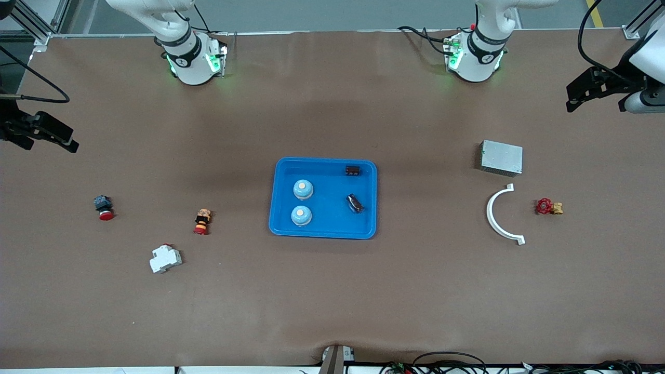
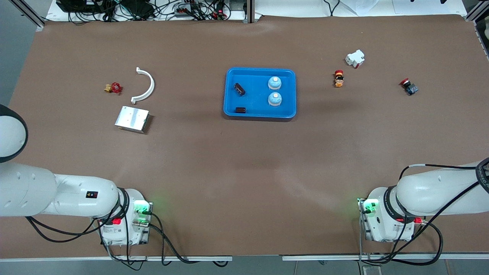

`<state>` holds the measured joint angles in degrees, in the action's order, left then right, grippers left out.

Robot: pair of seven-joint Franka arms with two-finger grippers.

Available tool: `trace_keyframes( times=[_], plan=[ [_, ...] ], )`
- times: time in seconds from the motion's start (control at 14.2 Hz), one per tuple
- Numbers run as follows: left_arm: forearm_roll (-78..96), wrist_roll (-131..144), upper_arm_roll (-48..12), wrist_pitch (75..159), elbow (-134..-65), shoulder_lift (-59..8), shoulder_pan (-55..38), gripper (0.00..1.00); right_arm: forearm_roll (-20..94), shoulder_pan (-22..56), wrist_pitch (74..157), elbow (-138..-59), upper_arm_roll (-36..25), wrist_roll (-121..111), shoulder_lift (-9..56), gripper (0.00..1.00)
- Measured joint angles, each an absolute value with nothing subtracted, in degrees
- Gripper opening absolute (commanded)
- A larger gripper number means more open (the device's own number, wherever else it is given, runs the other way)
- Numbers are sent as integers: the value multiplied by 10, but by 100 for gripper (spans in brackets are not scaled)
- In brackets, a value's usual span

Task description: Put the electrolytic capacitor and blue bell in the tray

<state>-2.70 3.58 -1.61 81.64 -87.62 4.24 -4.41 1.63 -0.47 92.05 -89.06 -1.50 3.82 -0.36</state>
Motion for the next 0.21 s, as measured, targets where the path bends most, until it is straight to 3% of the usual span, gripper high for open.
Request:
trace_keyframes(
  times=[0.21],
  plan=[
    [-27, 36, -15, 806, -875, 42, -44, 100, 16, -6, 920, -891, -15, 38, -4, 100]
  ],
)
